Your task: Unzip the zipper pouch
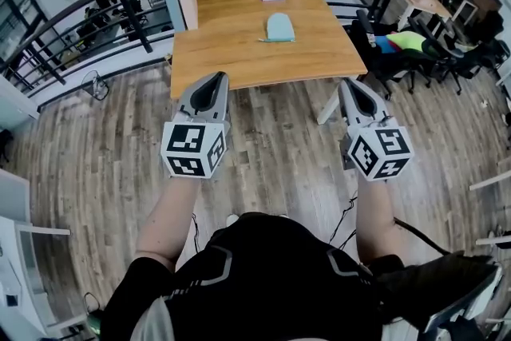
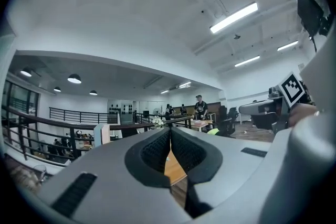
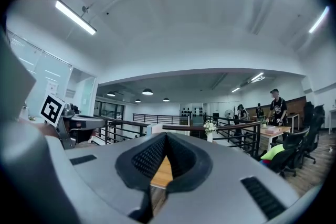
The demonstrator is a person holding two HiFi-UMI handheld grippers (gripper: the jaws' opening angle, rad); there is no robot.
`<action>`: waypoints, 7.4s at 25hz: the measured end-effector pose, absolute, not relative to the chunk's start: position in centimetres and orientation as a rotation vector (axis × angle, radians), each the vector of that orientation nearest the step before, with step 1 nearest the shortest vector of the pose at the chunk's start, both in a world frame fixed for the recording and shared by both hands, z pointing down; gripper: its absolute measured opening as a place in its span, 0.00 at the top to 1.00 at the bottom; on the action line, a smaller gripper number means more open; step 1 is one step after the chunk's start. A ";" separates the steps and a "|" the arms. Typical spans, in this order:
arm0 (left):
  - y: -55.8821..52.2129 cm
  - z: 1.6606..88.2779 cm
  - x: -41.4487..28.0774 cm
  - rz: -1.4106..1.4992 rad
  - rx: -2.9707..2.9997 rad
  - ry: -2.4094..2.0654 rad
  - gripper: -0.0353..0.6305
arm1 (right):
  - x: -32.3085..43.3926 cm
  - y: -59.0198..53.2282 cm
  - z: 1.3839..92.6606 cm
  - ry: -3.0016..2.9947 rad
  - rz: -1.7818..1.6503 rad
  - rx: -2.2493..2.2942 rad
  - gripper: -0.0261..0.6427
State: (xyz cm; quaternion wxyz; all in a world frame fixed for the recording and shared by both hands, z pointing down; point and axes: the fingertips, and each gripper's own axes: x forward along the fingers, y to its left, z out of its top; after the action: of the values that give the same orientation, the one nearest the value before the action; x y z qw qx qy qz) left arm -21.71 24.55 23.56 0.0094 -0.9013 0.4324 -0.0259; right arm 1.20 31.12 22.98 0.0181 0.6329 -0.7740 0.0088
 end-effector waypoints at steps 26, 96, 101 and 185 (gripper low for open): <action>25.1 24.1 -18.5 -0.040 -2.895 1.204 0.65 | 2.7 29.9 22.6 -2.438 -0.036 1.894 0.68; -14.4 31.6 -12.9 -0.128 -3.030 1.032 0.52 | 8.9 -11.0 30.3 -2.402 0.137 1.728 0.65; -16.7 31.4 -10.5 -0.102 -2.986 1.169 0.48 | 11.5 -15.5 30.7 -2.494 0.127 1.596 0.65; -17.6 54.7 0.0 -0.532 -3.029 2.025 0.50 | 14.5 -24.6 70.0 -2.232 -0.026 -0.131 0.86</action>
State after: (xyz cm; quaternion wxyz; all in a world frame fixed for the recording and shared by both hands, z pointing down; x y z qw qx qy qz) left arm -0.03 -17.59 54.67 -0.2667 -0.7928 0.5300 -0.1392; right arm 14.50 -24.63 70.02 0.4374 -0.0528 -0.8977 -0.0103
